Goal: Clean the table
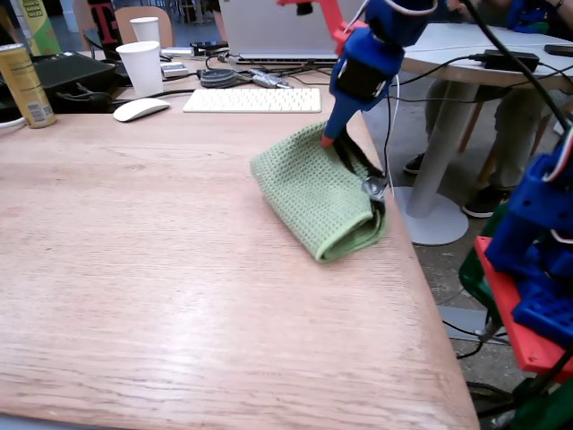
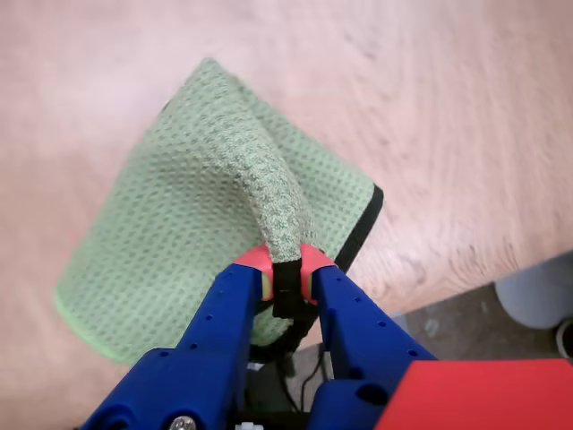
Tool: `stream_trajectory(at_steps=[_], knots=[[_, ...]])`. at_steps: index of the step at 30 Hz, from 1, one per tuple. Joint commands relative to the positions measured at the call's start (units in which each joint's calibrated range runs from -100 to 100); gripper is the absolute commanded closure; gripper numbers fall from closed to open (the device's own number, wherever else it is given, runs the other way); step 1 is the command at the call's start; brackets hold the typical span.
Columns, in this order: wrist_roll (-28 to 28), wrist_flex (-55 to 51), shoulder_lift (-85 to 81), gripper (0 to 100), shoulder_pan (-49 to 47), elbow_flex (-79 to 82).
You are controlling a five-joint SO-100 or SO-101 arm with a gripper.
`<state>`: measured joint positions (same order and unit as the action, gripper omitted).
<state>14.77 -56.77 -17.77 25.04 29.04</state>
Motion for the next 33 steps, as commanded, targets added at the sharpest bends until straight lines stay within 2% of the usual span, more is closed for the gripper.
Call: stream_trajectory(at_steps=[1, 4, 7, 9, 15, 19, 24, 30, 33], knots=[[-3.42, -7.52, -7.62, 99, -14.88, -7.66], [-8.01, -14.00, -6.93, 99, -35.19, -17.76], [-11.53, -15.40, -2.47, 99, -53.46, -21.72], [-13.14, -14.99, 3.53, 99, -59.21, -21.53], [-12.94, -13.67, 18.46, 99, -56.68, -20.68], [-13.28, -5.46, 30.98, 99, -48.89, -21.06], [-12.75, -5.13, 33.46, 99, -46.86, -20.97], [-12.45, -5.46, 33.46, 99, -31.13, -21.81], [-8.84, -5.22, 33.46, 99, -21.31, -21.81]])
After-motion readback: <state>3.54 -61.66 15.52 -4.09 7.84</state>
